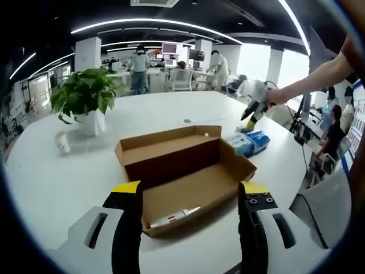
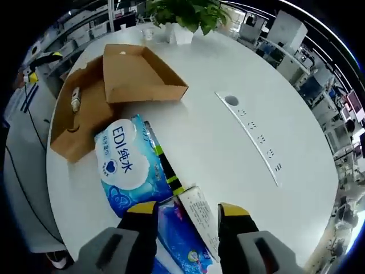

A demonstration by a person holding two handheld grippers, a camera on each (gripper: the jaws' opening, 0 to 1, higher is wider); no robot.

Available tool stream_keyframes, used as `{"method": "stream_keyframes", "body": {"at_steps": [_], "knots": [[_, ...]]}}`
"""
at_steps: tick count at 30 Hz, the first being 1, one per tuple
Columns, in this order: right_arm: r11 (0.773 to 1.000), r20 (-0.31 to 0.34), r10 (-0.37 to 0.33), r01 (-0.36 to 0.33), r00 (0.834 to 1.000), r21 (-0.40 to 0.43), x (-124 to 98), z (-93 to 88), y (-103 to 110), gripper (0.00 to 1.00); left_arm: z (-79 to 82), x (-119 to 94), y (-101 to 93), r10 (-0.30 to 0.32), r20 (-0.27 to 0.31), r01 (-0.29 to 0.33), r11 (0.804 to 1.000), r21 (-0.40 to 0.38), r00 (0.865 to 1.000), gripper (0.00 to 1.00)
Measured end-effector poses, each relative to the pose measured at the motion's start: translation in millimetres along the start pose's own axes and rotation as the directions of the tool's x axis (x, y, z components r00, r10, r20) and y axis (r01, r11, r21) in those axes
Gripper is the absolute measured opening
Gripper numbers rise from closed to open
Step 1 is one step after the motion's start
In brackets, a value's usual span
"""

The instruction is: Operate the shoe box by opening the lid, removing the specified soft item, and placing it in the target area until the item is outside and the box remains undamaged.

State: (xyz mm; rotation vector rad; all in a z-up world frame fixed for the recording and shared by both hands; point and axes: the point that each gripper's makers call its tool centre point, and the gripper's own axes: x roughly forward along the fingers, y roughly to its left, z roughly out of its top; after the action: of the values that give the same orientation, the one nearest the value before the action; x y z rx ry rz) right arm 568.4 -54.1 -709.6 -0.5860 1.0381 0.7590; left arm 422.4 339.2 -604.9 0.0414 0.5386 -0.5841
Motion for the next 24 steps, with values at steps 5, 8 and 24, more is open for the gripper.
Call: {"method": "stream_keyframes", "body": {"at_steps": [5, 8, 24], "knots": [[0.999, 0.042, -0.036, 0.036, 0.998, 0.013, -5.8, 7.2, 9.0, 0.40, 2.4, -0.8, 0.7, -0.009, 0.006, 0.009, 1.000, 0.002, 1.000, 0.68], [0.998, 0.090, -0.036, 0.031, 0.995, 0.052, -9.8, 15.5, 19.1, 0.40, 2.8, -1.6, -0.3, -0.015, 0.009, 0.015, 1.000, 0.005, 1.000, 0.68], [0.991, 0.320, -0.031, -0.011, 0.947, 0.130, -28.3, 54.0, 73.5, 0.46, 4.7, -5.0, -0.5, -0.005, 0.031, 0.005, 1.000, -0.015, 1.000, 0.67]]}}
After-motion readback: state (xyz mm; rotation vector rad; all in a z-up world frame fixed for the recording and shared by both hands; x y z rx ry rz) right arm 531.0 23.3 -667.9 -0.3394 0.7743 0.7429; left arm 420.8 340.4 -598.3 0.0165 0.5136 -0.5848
